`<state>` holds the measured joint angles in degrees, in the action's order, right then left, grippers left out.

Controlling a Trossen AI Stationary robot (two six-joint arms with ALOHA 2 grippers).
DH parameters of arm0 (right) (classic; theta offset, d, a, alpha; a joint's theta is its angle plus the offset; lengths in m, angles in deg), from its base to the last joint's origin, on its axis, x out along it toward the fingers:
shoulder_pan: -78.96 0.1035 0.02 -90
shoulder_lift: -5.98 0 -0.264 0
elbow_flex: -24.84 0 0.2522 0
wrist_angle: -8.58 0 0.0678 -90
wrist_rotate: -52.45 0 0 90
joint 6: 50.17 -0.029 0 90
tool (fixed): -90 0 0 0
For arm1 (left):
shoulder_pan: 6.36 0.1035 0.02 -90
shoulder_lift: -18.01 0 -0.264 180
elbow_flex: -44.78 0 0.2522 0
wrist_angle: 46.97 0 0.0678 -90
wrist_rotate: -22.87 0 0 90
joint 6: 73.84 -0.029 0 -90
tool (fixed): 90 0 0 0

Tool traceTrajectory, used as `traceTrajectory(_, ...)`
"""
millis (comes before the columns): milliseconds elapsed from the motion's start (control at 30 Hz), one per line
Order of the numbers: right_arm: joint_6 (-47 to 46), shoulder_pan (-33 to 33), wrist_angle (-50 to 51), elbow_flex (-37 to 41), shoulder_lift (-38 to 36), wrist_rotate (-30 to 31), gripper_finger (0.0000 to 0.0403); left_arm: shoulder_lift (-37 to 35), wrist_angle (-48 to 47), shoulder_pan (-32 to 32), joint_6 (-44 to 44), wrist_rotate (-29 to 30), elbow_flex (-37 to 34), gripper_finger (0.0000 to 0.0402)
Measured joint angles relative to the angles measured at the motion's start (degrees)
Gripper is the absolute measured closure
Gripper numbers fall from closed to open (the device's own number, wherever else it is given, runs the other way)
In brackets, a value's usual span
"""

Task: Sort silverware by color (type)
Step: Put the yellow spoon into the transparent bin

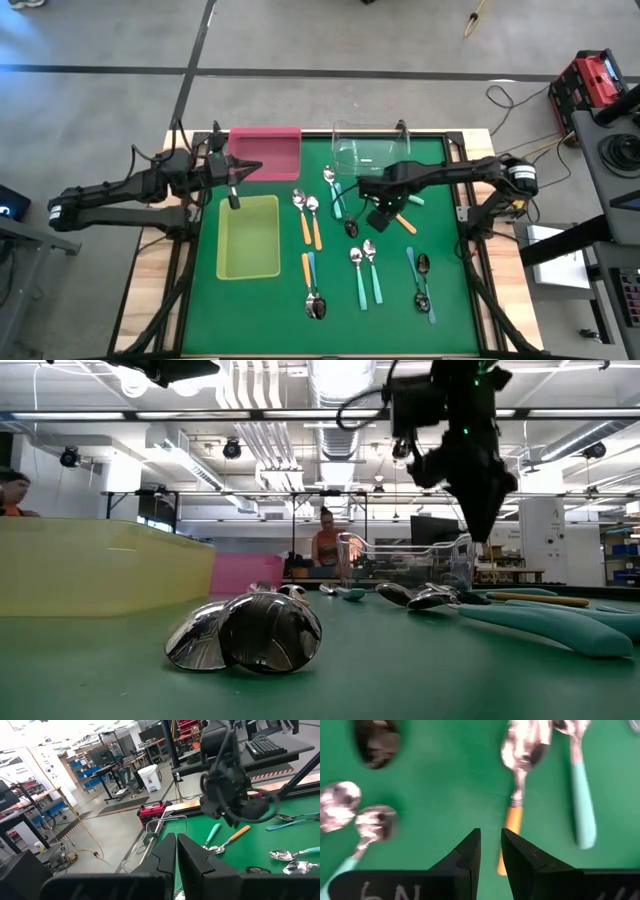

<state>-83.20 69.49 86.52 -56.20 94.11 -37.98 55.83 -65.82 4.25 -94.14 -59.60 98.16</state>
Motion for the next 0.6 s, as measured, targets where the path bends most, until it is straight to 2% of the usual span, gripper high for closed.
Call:
traceTrajectory(167, 0.6, -4.2, -0.16, 3.17, -0.4, -0.01, 0.0335, 0.4, 1.7, 0.0, -1.55, 0.19, -0.02, 0.0401)
traceTrajectory(300, 0.45, -6.88, -0.32, 5.08, -0.03, -0.26, 0.0328, 0.38, 0.52, -0.02, -2.33, 4.06, -0.02, 0.0402)
traceTrajectory(433, 0.73, -7.94, -1.85, 6.59, 0.05, -1.83, 0.029, 0.86, -0.11, 0.0, -2.07, 6.11, -0.46, 0.0401)
traceTrajectory(600, 6.23, -7.91, -6.43, 8.25, -0.01, -1.08, 0.0226, 1.22, 1.75, -0.02, -2.15, 6.08, -0.33, 0.0401)
